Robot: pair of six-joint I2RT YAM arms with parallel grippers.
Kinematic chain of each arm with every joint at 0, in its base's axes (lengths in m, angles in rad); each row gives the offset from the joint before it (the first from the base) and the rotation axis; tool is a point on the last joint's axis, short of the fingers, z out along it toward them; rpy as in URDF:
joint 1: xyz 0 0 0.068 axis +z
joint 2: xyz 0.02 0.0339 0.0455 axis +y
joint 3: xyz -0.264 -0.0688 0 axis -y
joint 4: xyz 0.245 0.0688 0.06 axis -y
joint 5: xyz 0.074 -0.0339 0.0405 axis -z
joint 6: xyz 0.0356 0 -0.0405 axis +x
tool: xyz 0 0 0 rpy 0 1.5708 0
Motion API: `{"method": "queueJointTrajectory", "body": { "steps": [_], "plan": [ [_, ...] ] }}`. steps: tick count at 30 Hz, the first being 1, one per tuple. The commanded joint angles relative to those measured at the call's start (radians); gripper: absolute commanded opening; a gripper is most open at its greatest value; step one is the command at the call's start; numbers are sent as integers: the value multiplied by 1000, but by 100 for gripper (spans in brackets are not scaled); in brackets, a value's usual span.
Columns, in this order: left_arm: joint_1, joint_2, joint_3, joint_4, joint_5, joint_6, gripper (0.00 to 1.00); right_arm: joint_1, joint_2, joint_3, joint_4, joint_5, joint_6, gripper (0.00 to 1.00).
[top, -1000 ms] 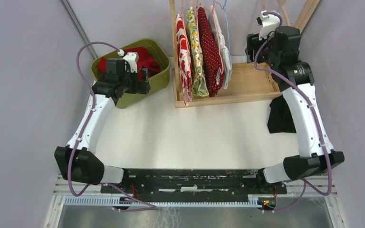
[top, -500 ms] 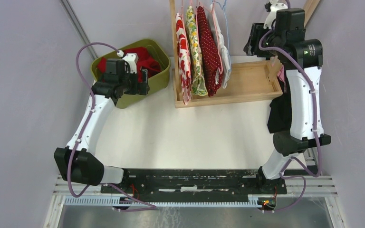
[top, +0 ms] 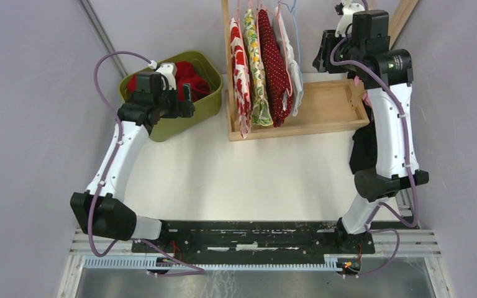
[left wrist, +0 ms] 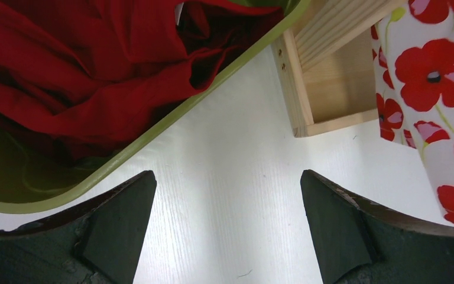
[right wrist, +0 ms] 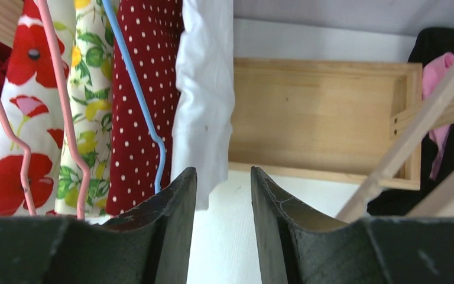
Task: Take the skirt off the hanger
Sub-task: Pick up the hanger from the clothesline.
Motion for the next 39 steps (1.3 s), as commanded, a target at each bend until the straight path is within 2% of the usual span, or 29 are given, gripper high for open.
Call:
{"method": "queueJointTrajectory", "body": {
  "steps": [1, 4, 8, 14, 20, 32, 39],
  "plan": [
    [0, -13, 67, 26, -16, -78, 99, 3, 48, 112, 85, 16, -37, 46],
    [1, -22, 61, 40, -10, -66, 99, 3, 109, 211, 89, 11, -28, 50],
    [0, -3, 66, 53, 45, -53, 99, 3, 194, 337, 105, -5, -10, 50],
    [-2, 39, 98, 32, 131, -3, 97, 3, 242, 359, 128, -82, -2, 52],
    [-1, 61, 106, 25, 118, 29, 96, 3, 291, 397, 155, -150, 14, 53],
    [-1, 104, 111, 25, 137, 22, 96, 14, 241, 376, 171, -164, 20, 50],
    [-3, 115, 110, 32, 149, 23, 96, 17, 153, 323, 150, -76, -26, 50]
  ]
}}
